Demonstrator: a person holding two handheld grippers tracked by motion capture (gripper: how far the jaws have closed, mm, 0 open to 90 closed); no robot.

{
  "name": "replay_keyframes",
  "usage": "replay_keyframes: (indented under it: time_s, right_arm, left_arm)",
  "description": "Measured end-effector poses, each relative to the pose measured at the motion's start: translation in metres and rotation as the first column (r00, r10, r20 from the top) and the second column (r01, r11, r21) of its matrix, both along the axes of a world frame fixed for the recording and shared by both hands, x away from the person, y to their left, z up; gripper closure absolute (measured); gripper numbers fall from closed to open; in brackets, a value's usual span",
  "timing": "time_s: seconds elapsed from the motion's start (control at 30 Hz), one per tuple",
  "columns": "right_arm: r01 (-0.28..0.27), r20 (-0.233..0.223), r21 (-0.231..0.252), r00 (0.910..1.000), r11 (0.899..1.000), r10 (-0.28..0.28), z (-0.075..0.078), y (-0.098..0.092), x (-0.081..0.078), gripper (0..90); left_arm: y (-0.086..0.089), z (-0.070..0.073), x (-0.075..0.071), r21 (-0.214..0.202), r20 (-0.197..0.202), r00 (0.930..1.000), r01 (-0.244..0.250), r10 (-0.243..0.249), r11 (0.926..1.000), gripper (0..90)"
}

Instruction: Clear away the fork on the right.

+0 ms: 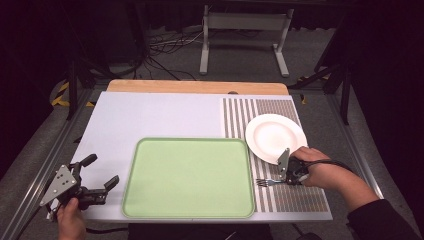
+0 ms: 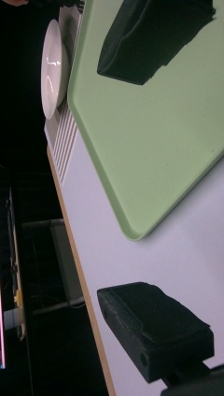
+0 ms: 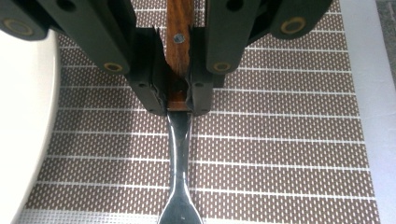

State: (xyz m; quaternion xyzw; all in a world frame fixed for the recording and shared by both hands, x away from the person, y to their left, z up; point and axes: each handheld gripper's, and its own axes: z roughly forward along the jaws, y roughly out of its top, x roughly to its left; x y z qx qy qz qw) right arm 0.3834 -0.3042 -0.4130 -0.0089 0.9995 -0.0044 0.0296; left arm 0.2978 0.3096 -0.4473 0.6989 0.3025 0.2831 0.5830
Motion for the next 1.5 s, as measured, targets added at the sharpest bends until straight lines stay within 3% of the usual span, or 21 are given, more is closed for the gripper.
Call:
replay_keyframes:
  time_s: [0.33,0.57,0.87,1.17,1.5]
  right_arm:
    - [0.010,0.010,0.009,0.9999,1.000,-0.010,0.003,-0.002,-0.001,78.4]
    - [0.022,0.040,0.050,0.9989,0.998,-0.024,0.028,-0.002,-0.005,78.4]
    - [0.027,0.062,0.066,0.9976,0.997,-0.031,0.041,0.004,-0.006,78.4]
    - [0.008,0.090,0.117,0.9958,0.993,-0.019,0.058,0.021,-0.003,78.4]
    - [-0.005,0.082,0.122,0.9966,0.993,-0.005,0.064,0.049,0.002,78.4]
  left_arm:
    - [0.000,0.000,0.000,-0.001,-0.002,1.0000,-0.002,0.002,1.0000,0.1]
    - [0.000,0.000,0.000,-0.004,0.001,1.0000,-0.003,0.003,1.0000,0.1]
    - [0.001,0.000,0.000,-0.003,0.001,1.0000,-0.002,0.002,1.0000,0.1]
    - [0.000,0.000,0.000,-0.001,0.003,1.0000,-0.001,0.001,1.0000,0.1]
    - [0.001,0.000,0.000,-0.002,0.001,1.0000,0.002,-0.002,1.0000,0.0]
